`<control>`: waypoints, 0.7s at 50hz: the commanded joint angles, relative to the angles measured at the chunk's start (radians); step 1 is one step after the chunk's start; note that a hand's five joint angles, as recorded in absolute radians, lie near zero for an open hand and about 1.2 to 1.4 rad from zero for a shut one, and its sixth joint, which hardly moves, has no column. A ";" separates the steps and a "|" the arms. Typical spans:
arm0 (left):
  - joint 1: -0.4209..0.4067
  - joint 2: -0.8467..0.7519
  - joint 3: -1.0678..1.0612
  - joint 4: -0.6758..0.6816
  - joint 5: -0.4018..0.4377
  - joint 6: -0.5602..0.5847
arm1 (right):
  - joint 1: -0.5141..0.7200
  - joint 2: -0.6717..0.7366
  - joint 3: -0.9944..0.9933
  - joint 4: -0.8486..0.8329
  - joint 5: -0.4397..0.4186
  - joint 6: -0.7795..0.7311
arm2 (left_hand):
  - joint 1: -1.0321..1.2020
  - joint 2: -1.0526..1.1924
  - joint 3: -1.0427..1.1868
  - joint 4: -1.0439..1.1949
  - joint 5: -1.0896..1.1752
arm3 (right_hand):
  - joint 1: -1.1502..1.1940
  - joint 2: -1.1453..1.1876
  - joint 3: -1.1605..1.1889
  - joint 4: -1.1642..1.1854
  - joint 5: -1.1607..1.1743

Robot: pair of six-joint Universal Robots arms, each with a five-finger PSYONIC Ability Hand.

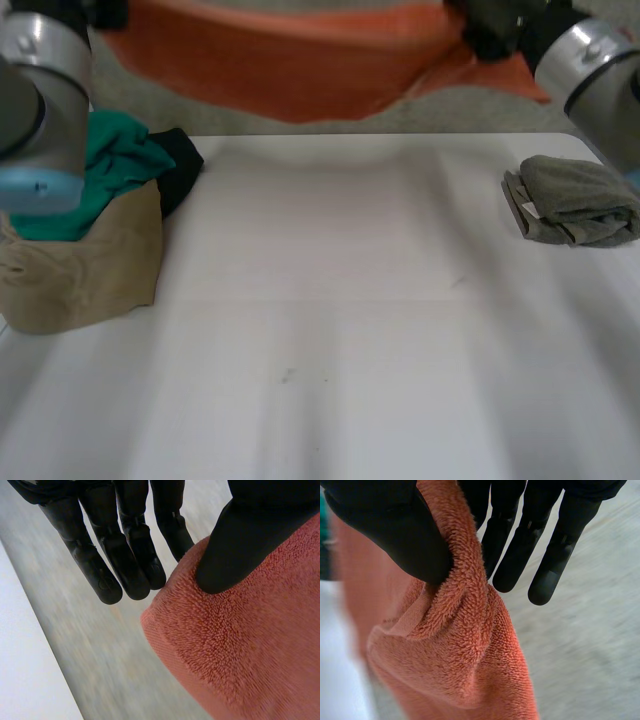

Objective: Fold the laundry.

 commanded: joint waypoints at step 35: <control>0.019 0.062 -0.367 -0.137 0.100 0.032 | -0.099 -0.166 0.754 0.127 0.255 0.389 | 0.232 0.198 0.204 0.195 0.229 | -0.954 -1.000 -1.007 -1.018 -1.027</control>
